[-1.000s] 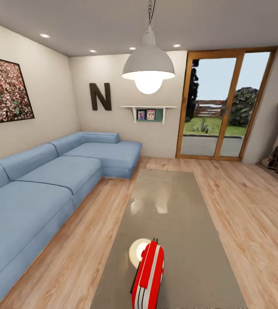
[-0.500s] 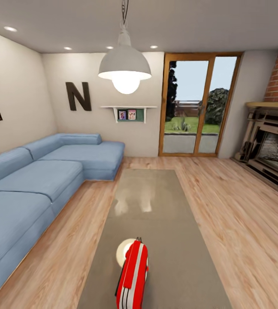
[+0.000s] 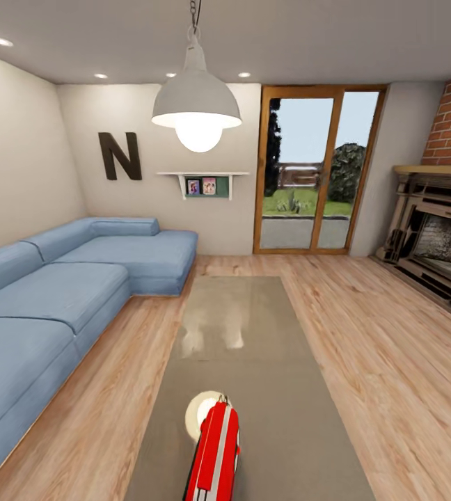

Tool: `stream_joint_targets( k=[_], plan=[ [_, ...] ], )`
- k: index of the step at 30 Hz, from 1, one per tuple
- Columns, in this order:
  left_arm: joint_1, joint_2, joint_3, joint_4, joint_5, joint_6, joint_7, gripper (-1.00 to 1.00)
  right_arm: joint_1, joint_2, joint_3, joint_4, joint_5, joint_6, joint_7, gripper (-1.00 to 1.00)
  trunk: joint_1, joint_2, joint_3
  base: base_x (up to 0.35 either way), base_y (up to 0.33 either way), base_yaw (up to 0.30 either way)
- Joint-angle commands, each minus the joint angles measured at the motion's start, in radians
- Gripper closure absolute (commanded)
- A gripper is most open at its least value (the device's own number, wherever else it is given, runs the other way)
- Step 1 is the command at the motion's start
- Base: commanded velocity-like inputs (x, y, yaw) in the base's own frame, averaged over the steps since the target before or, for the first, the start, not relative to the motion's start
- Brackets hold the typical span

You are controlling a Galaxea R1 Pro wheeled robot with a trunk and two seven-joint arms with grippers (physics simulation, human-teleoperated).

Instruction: Turn on the radio receiver that's on the table in the living room.

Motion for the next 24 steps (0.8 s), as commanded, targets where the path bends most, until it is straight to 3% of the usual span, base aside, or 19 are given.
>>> stream_joint_targets(
  k=[1, 8, 17, 24],
  plan=[
    [0.0, 0.0, 0.0, 0.0, 0.0, 0.0, 0.0, -1.0, 0.0, 0.0, 0.0, 0.0, 0.0, 0.0, 0.0, -1.0, 0.0, 0.0, 0.0, 0.307, 0.089, -0.001],
    [0.0, 0.0, 0.001, 0.0, 0.0, 0.0, 0.0, -1.0, 0.0, 0.001, -0.001, 0.0, 0.0, 0.0, 0.0, -1.0, 0.0, 0.0, 0.0, 0.208, 0.041, 0.0],
    [0.0, 0.0, 0.003, 0.0, 0.0, -0.001, 0.0, -1.0, 0.0, 0.001, -0.001, 0.0, 0.0, 0.0, 0.0, -1.0, 0.0, 0.0, 0.0, 0.013, 0.153, 0.0],
    [0.0, 0.0, 0.003, 0.0, 0.0, -0.001, 0.0, -1.0, 0.0, 0.001, -0.001, 0.0, 0.0, 0.0, -0.001, -1.0, 0.0, 0.0, 0.0, 0.0, 0.027, 0.0]
  ],
)
